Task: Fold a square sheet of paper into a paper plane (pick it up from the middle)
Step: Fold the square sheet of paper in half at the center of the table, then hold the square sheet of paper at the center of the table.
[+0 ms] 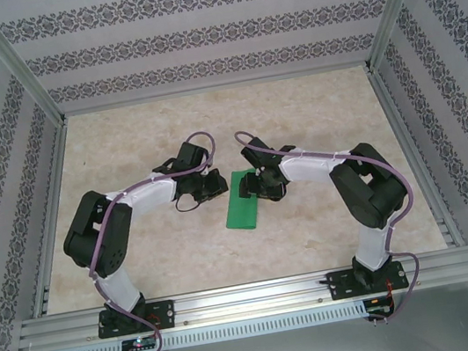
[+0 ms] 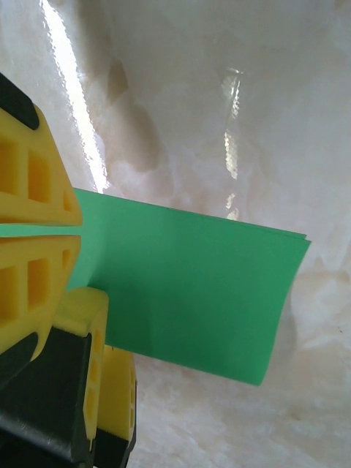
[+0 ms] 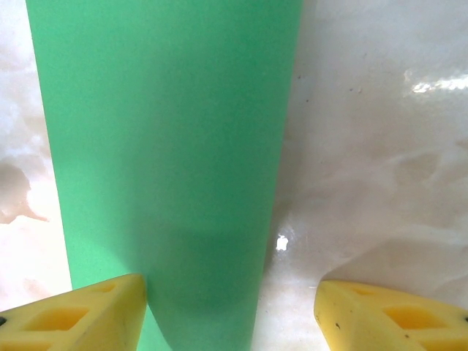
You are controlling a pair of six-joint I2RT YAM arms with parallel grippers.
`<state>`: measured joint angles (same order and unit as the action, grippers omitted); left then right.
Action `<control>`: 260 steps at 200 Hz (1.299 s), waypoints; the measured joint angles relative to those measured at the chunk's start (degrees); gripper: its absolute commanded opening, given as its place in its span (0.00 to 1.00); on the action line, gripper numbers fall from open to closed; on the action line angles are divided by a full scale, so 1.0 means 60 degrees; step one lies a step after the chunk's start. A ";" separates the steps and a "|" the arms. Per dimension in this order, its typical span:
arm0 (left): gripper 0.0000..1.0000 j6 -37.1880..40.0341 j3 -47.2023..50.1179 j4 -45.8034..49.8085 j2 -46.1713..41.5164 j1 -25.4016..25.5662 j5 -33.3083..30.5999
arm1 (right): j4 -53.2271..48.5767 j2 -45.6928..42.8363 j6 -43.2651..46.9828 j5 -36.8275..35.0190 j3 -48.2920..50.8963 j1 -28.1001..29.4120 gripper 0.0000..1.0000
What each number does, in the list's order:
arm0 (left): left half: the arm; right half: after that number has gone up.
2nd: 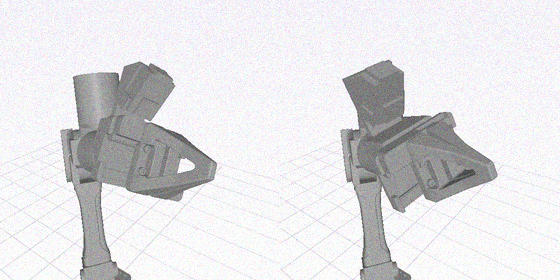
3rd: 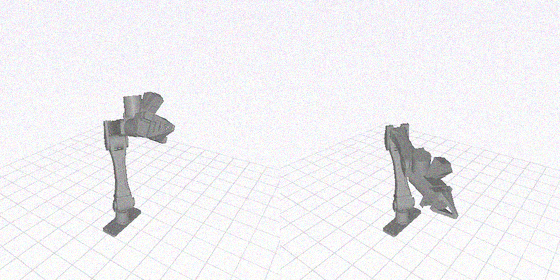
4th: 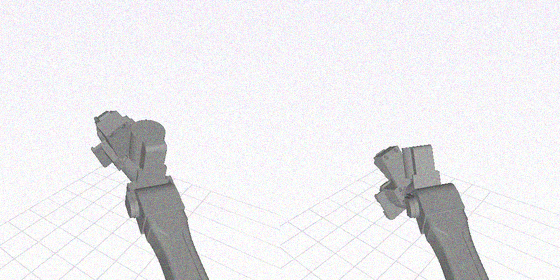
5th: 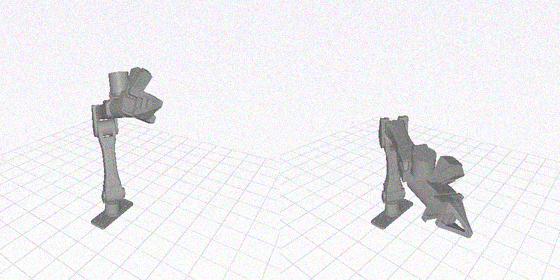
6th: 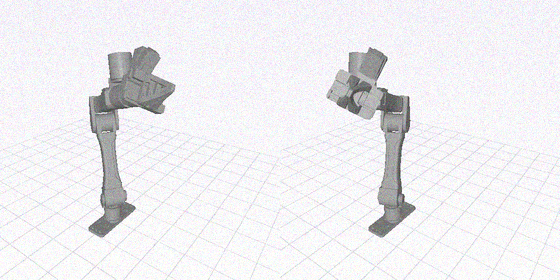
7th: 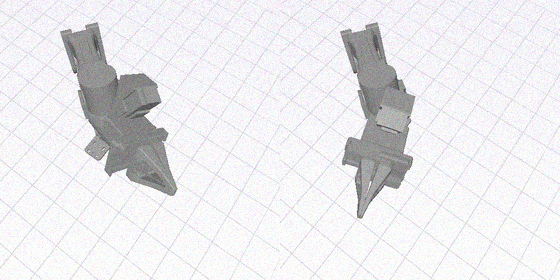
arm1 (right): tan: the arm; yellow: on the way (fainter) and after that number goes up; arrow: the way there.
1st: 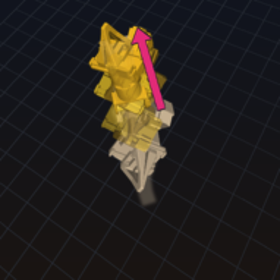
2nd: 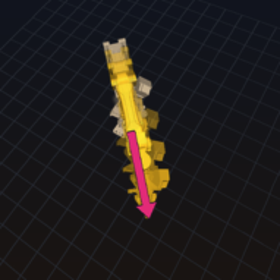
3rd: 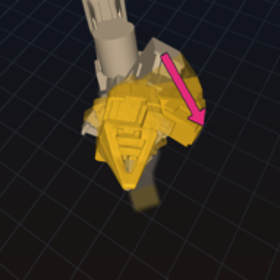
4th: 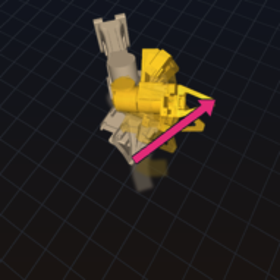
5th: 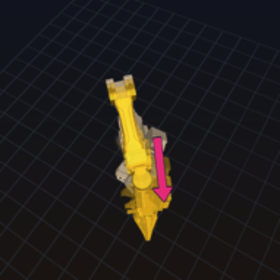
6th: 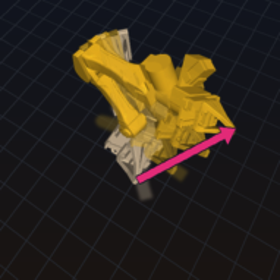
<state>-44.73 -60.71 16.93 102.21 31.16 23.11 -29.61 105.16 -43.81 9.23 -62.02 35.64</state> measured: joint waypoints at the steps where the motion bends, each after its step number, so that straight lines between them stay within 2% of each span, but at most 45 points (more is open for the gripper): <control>1: 0.12 0.0000 0.0000 0.0000 0.0004 0.0000 0.0007 | -0.0004 0.0004 0.0000 -0.0004 0.0000 0.0000 0.66; 74: 0.12 -0.0073 0.0000 -0.0182 0.0113 0.0000 0.0259 | -0.0138 0.0073 0.0007 -0.0015 -0.0106 0.0000 0.66; 113: 0.10 -0.0066 -0.0299 -0.0164 0.0656 0.0044 0.0565 | -0.0153 0.0084 0.0007 -0.0018 -0.0124 0.0000 0.66; 260: 0.07 0.0047 -0.0805 0.0033 0.1603 0.0339 0.0594 | -0.0149 0.0033 0.0007 -0.0058 -0.0131 0.0044 0.69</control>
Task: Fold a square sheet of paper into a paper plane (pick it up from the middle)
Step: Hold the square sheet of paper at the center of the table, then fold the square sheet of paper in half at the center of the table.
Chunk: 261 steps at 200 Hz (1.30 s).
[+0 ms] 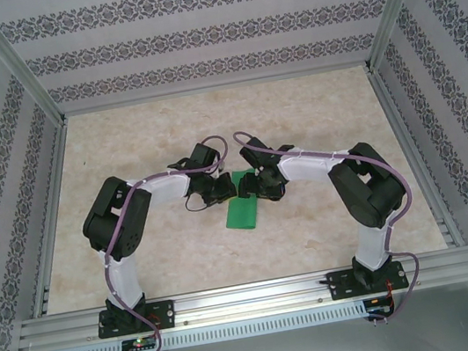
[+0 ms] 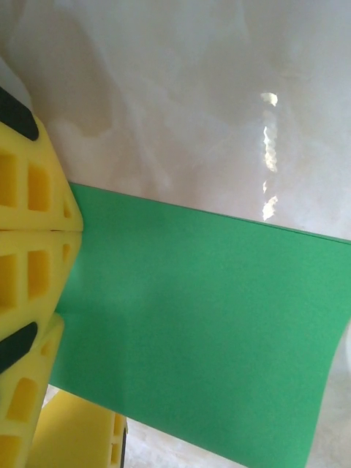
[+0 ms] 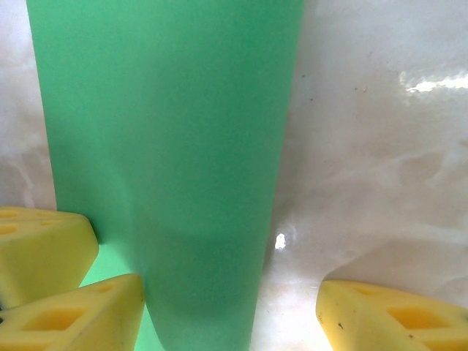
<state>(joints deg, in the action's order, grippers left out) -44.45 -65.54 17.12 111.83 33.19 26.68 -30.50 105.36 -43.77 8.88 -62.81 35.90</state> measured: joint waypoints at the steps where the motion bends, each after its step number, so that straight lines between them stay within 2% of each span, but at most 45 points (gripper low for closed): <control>1: 0.07 0.0004 0.0000 0.0000 0.0000 0.0000 0.0000 | 0.0000 -0.0007 0.0000 0.0000 0.0000 0.0000 0.69; 43: 0.06 0.0106 0.0000 0.0007 0.0000 0.0000 -0.0025 | 0.0368 -0.0426 -0.0011 0.0047 0.0299 0.0018 0.74; 62: 0.06 0.0113 -0.0004 0.0011 0.0000 0.0000 -0.0025 | 0.0754 -0.0936 -0.0047 0.0029 0.0790 0.0007 0.72; 85: 0.06 0.0153 -0.0022 0.0044 0.0000 0.0011 -0.0033 | 0.1279 -0.1894 -0.0229 0.0106 0.1373 -0.0011 0.56; 117: 0.06 0.0211 -0.0036 0.0055 0.0000 0.0036 -0.0073 | 0.2390 -0.2477 -0.0583 0.0488 0.1639 -0.0004 0.28; 127: 0.06 0.0240 -0.0036 0.0062 0.0000 0.0040 -0.0076 | 0.2743 -0.2426 -0.0743 0.0710 0.1661 -0.0004 0.24; 181: 0.06 0.0324 -0.0047 0.0080 0.0004 0.0044 -0.0098 | 0.3789 -0.1330 -0.0991 0.1304 0.1883 0.0000 0.20; 220: 0.06 0.0328 -0.0073 0.0113 0.0018 0.0044 -0.0102 | 0.4033 -0.1060 -0.1016 0.1330 0.2583 -0.0007 0.22; 261: 0.06 0.0361 -0.0091 0.0124 0.0040 0.0044 -0.0095 | 0.5176 -0.1140 -0.1027 0.1657 0.3249 -0.0146 0.25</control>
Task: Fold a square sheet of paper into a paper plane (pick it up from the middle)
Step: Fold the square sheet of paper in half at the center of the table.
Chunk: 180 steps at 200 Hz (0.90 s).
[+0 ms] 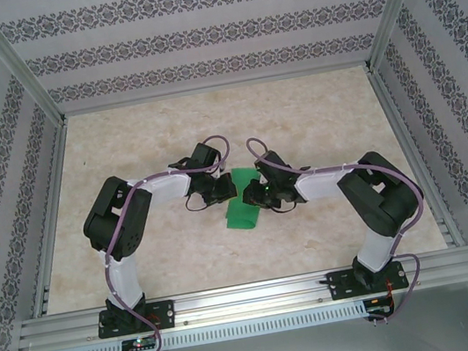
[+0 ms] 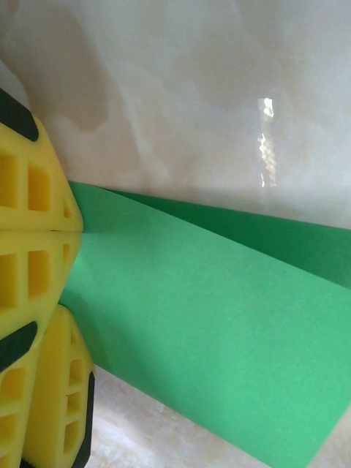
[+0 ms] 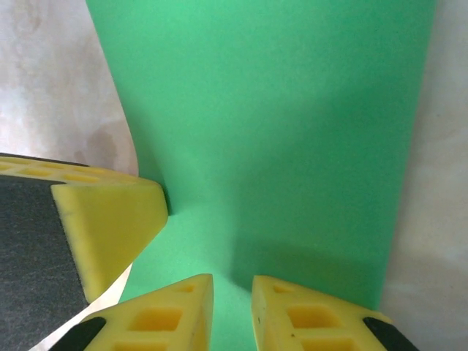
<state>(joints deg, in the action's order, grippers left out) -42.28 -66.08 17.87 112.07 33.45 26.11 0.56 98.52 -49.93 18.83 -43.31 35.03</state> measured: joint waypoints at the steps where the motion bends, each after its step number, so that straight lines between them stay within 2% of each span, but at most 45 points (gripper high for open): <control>1: 0.06 0.0000 0.0000 0.0000 0.0000 0.0000 0.0000 | 0.0029 -0.0004 0.0000 0.0004 0.0015 -0.0007 0.25; 36: 0.06 0.0004 0.0000 0.0000 0.0004 0.0000 0.0004 | 0.0892 -0.0109 -0.0022 0.0361 0.0466 -0.0117 0.26; 110: 0.06 0.0040 -0.0025 0.0040 0.0004 0.0000 0.0000 | 0.1220 -0.0900 0.0033 0.0579 0.0914 -0.0106 0.25; 180: 0.06 0.0113 -0.0040 0.0073 0.0004 0.0000 0.0000 | 0.2597 -0.0605 -0.0350 0.0918 0.1796 -0.0160 0.25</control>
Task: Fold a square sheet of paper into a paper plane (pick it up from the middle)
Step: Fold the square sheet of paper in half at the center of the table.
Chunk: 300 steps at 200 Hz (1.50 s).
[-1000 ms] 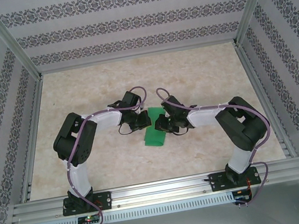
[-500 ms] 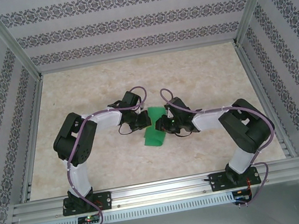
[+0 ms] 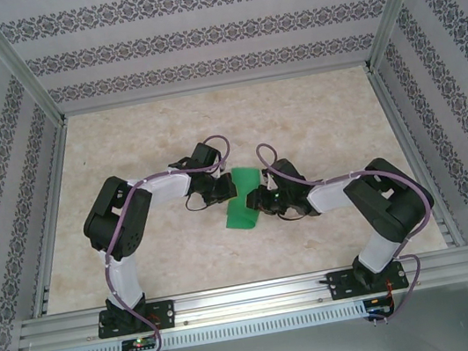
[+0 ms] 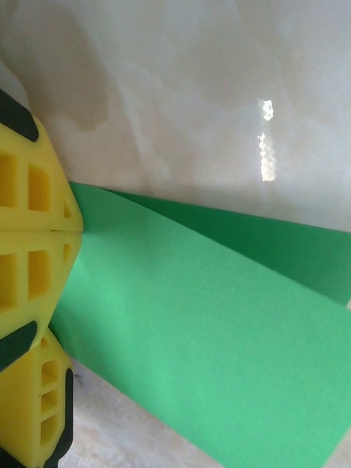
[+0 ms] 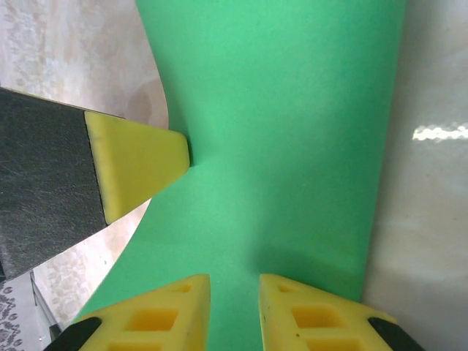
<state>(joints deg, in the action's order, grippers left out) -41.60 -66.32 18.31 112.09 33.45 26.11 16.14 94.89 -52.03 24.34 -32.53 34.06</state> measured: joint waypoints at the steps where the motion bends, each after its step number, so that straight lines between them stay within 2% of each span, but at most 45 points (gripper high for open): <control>1: 0.06 0.0000 0.0000 0.0004 0.0000 0.0000 0.0000 | 0.0000 -0.0004 -0.0004 0.0000 0.0004 0.0000 0.25; 70: 0.06 0.0062 -0.0033 0.0040 0.0018 0.0000 0.0000 | -0.0561 -0.0732 -0.0007 -0.0036 -0.0015 0.0455 0.25; 112: 0.06 0.0069 -0.0040 0.0051 0.0018 0.0000 0.0000 | -0.0131 -0.0095 -0.0259 0.0011 0.0051 0.0696 0.25; 152: 0.06 0.0073 -0.0047 0.0062 0.0022 0.0000 0.0000 | -0.0058 -0.0113 -0.0353 0.0007 0.0073 0.0699 0.25; 212: 0.06 0.0076 -0.0047 0.0066 0.0022 0.0000 0.0000 | -0.0565 -0.1217 -0.0390 -0.0102 0.0080 0.0969 0.25; 267: 0.06 0.0102 -0.0047 0.0069 0.0022 0.0000 0.0004 | -0.0459 -0.0470 -0.0590 -0.0066 0.0306 0.1184 0.25; 300: 0.06 0.0106 -0.0051 0.0073 0.0022 0.0000 0.0000 | -0.0390 -0.0495 -0.0663 -0.0084 0.0346 0.1184 0.25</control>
<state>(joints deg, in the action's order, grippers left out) -40.97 -66.63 18.74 112.22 33.45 26.11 13.80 91.92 -56.01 23.83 -30.46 41.17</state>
